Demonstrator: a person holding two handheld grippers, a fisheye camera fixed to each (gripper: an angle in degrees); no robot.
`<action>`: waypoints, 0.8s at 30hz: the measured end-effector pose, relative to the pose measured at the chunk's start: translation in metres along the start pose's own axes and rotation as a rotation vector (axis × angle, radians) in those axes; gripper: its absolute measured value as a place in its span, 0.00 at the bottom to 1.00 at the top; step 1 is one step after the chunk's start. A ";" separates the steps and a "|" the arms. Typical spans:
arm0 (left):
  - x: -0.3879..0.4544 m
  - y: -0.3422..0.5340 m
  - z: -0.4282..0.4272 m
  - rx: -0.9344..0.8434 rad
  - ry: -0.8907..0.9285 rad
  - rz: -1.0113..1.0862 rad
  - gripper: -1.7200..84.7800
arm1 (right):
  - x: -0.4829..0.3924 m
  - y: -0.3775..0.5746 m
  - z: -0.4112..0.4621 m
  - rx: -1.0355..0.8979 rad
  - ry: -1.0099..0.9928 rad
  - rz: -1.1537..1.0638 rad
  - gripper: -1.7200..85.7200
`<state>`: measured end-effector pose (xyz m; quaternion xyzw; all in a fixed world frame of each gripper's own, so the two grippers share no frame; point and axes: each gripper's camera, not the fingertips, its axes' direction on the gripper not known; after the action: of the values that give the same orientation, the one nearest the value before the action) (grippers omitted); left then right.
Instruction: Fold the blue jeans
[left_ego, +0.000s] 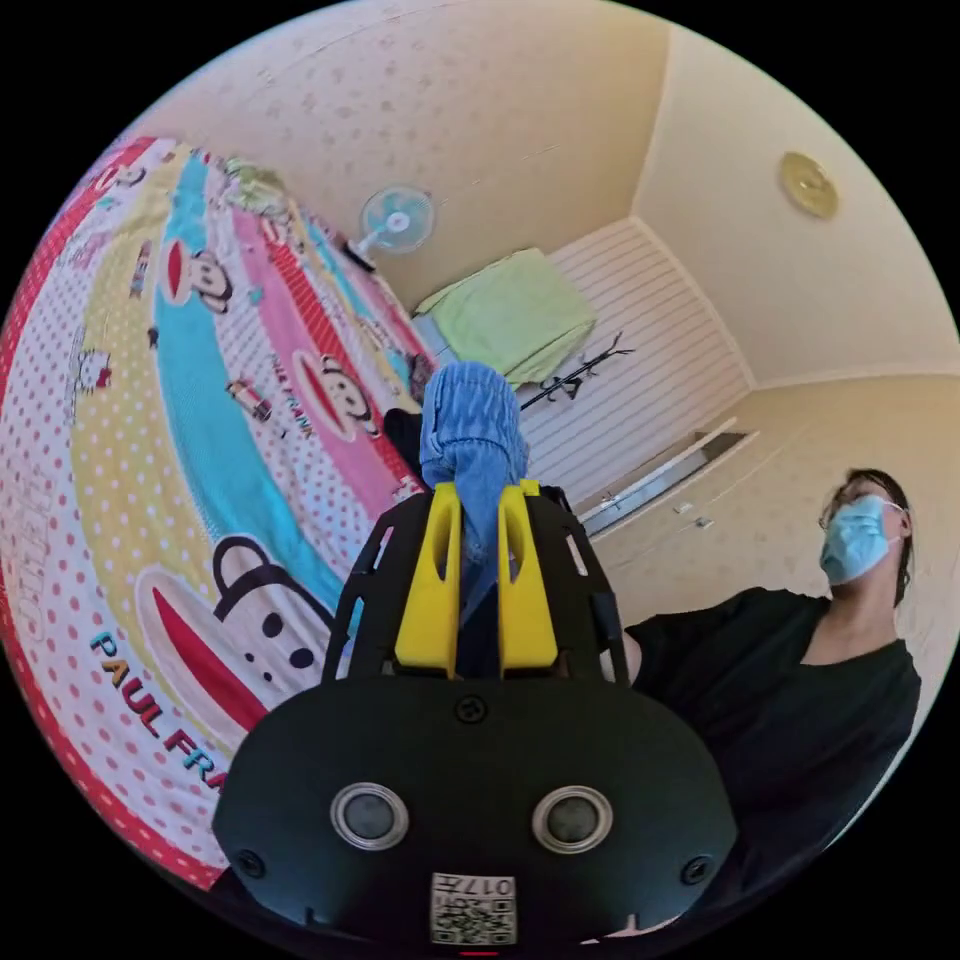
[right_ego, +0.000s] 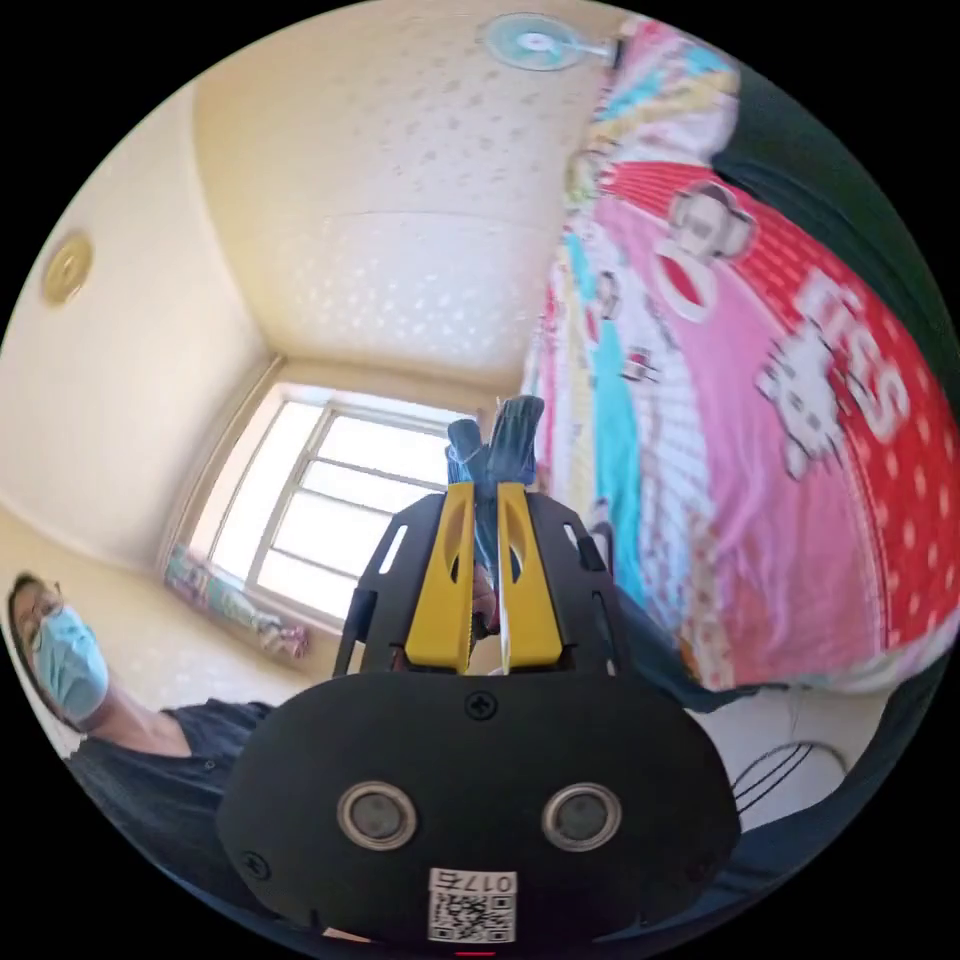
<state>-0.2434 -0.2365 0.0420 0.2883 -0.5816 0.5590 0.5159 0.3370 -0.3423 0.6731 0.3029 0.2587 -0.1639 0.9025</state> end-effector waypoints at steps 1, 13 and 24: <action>0.044 0.000 -0.012 0.019 -0.027 0.065 0.09 | -0.018 0.001 0.002 -0.021 0.000 -0.046 0.05; 0.444 0.003 -0.095 0.401 -0.111 0.667 0.09 | -0.394 0.088 0.021 -0.208 -0.178 -0.953 0.04; 0.665 -0.059 -0.109 0.474 -0.120 0.779 0.09 | -0.623 0.162 0.004 -0.134 -0.122 -1.251 0.04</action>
<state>-0.3599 0.0154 0.6585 0.1901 -0.5314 0.8113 0.1527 -0.0943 -0.1350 1.1030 0.0270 0.3446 -0.6611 0.6660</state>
